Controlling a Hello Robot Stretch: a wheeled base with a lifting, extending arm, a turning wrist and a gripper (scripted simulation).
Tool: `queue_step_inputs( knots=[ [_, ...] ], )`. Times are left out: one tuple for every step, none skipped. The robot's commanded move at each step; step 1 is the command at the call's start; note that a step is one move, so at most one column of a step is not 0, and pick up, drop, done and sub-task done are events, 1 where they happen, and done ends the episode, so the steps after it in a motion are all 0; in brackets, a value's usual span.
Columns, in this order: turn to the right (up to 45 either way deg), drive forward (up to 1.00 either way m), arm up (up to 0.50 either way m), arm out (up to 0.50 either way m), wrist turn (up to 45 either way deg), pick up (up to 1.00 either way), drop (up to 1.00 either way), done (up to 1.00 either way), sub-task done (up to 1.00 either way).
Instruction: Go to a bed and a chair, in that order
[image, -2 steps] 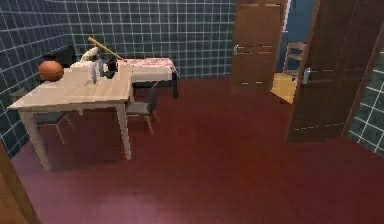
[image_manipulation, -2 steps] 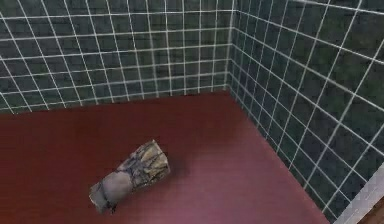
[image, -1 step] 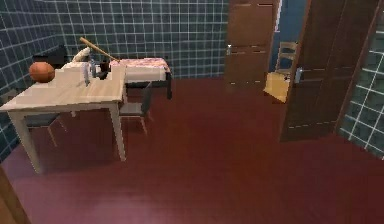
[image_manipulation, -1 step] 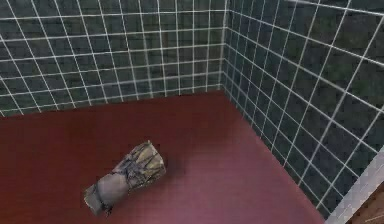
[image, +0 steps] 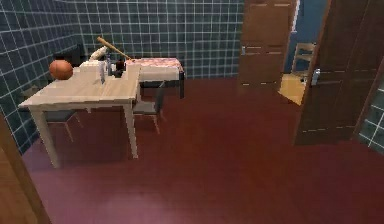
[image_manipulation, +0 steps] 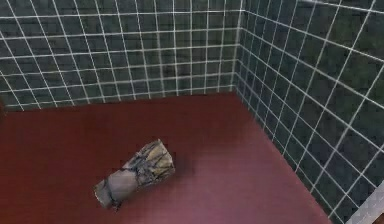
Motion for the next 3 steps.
queue_step_inputs(
  knots=[
    [0.0,0.75,0.0,0.0,0.0,0.0,0.0,0.0,0.0],
    [21.0,0.0,0.0,0.0,0.0,0.0,0.0,0.0,0.0],
    [0.0,0.2,0.0,0.0,0.0,0.0,0.0,0.0,0.0]
  ],
)
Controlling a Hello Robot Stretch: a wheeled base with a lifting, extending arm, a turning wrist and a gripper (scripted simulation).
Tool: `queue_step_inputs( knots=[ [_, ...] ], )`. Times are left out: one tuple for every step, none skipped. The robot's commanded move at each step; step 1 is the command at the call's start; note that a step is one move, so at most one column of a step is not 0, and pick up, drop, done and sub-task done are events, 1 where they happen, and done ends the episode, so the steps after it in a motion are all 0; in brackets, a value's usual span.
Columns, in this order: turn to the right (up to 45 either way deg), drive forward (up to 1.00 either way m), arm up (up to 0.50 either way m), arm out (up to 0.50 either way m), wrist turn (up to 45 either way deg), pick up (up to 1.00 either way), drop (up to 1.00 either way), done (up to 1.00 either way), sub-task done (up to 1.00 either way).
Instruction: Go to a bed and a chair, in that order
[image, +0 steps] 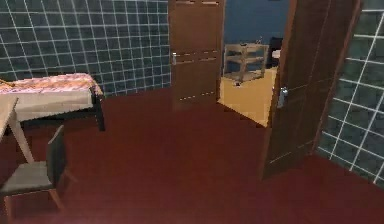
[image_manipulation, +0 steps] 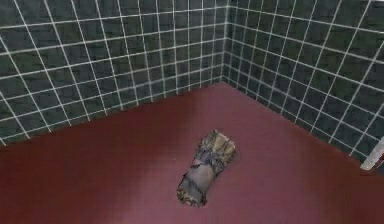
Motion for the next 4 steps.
queue_step_inputs(
  knots=[
    [-12.0,0.0,0.0,0.0,0.0,0.0,0.0,0.0,0.0],
    [0.0,1.0,0.0,0.0,0.0,0.0,0.0,0.0,0.0],
    [-6.0,0.0,0.0,0.0,0.0,0.0,0.0,0.0,0.0],
    [0.0,0.35,0.0,0.0,0.0,0.0,0.0,0.0,0.0]
  ],
)
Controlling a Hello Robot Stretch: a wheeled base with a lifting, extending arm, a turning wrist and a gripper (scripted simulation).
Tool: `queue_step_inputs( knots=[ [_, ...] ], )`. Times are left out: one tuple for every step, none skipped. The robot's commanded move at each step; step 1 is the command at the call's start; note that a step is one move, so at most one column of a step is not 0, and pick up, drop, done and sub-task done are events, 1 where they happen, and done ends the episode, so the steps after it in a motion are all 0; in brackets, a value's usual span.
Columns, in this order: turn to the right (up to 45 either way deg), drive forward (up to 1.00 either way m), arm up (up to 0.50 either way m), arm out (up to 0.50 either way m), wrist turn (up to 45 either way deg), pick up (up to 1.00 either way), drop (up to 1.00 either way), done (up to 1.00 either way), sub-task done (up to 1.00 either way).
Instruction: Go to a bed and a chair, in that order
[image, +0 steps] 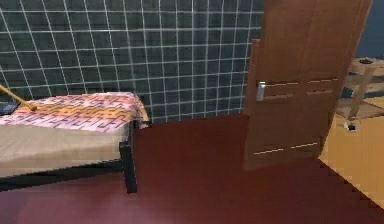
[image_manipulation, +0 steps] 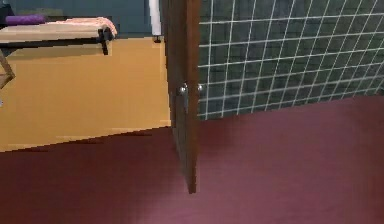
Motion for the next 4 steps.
queue_step_inputs(
  knots=[
    [-12.0,0.0,0.0,0.0,0.0,0.0,0.0,0.0,0.0],
    [0.0,0.85,0.0,0.0,0.0,0.0,0.0,0.0,0.0],
    [-45.0,0.0,0.0,0.0,0.0,0.0,0.0,0.0,0.0],
    [0.0,0.0,0.0,0.0,0.0,0.0,0.0,0.0,1.0]
  ],
)
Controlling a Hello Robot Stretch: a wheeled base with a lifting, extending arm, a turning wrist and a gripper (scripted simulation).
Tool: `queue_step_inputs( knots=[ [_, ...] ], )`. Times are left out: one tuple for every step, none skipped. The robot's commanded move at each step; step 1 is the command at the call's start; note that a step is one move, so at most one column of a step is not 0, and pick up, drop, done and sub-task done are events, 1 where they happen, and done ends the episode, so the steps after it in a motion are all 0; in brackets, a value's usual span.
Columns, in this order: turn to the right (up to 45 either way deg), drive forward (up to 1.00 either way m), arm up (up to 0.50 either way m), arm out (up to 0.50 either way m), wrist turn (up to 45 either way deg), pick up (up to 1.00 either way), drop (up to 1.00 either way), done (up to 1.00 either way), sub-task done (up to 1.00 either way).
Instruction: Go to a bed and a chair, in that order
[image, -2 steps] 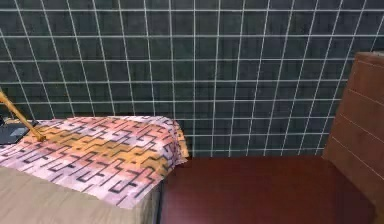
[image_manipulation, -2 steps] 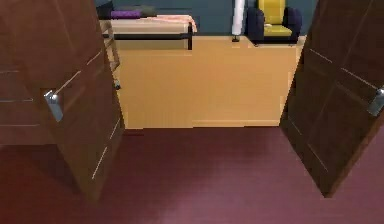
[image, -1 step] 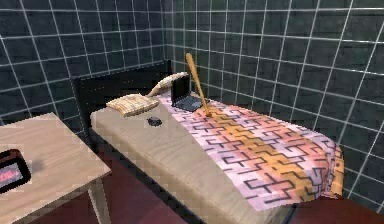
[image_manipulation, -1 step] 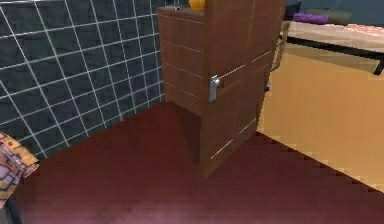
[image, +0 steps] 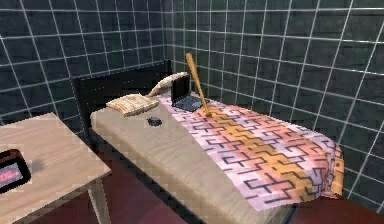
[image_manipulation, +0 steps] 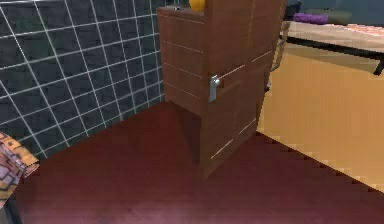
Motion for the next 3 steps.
queue_step_inputs(
  knots=[
    [-45.0,0.0,0.0,0.0,0.0,0.0,0.0,0.0,0.0],
    [-24.0,0.0,0.0,0.0,0.0,0.0,0.0,0.0,0.0],
    [0.0,0.0,0.0,0.0,0.0,0.0,0.0,1.0,0.0]
  ],
)
